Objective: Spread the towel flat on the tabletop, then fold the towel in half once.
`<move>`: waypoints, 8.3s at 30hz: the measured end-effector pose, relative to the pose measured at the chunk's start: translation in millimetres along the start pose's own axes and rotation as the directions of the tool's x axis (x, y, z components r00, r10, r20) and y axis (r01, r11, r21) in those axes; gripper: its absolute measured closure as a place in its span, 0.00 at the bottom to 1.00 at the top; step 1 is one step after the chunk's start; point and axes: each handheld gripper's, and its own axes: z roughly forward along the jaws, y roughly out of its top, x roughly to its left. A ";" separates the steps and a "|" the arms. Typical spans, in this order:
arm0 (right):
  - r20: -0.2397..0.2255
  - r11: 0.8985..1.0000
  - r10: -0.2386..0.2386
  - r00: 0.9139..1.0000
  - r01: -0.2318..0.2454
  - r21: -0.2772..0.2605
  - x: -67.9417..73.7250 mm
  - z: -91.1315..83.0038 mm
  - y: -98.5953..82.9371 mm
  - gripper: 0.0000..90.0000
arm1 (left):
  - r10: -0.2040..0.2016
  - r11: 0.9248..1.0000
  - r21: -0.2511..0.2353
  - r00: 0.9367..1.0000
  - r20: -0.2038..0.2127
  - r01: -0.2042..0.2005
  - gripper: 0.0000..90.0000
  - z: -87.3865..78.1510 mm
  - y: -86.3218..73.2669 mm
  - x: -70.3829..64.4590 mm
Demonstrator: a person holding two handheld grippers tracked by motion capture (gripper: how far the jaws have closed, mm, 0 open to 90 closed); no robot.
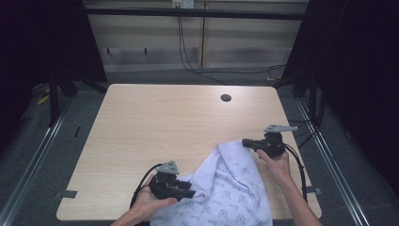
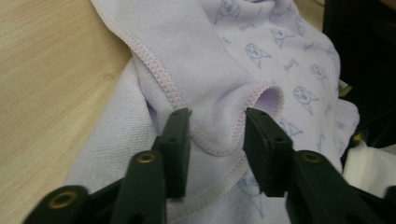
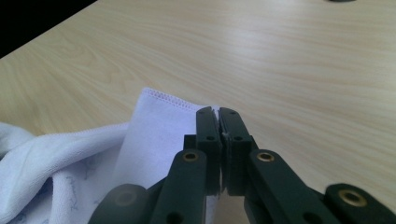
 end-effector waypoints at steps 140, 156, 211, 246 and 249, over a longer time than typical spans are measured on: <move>-0.061 0.992 -0.054 0.997 0.060 0.115 43.2 -59.4 -61.4 0.79 | -0.055 0.998 -0.021 0.988 -0.145 0.053 0.68 -72.5 -27.3 51.2; 0.034 0.997 -0.063 0.997 0.061 0.053 14.4 -15.7 -14.3 0.66 | -0.119 0.982 -0.174 0.952 -0.283 0.071 0.62 -66.2 18.0 102.8; 0.120 0.971 -0.128 0.984 0.100 0.216 -7.7 3.9 -30.7 0.86 | -0.109 0.992 -0.094 0.933 -0.343 0.081 0.49 -48.6 22.8 119.1; 0.048 0.992 -0.055 0.997 0.060 -0.114 -15.9 -39.3 80.8 0.96 | -0.101 0.955 -0.295 0.961 -0.257 0.021 0.96 -92.9 65.4 113.3; 0.036 0.986 -0.009 0.999 0.015 -0.169 -23.5 -35.3 88.1 0.96 | -0.105 0.951 -0.308 0.959 -0.265 0.019 0.96 -95.3 71.8 116.2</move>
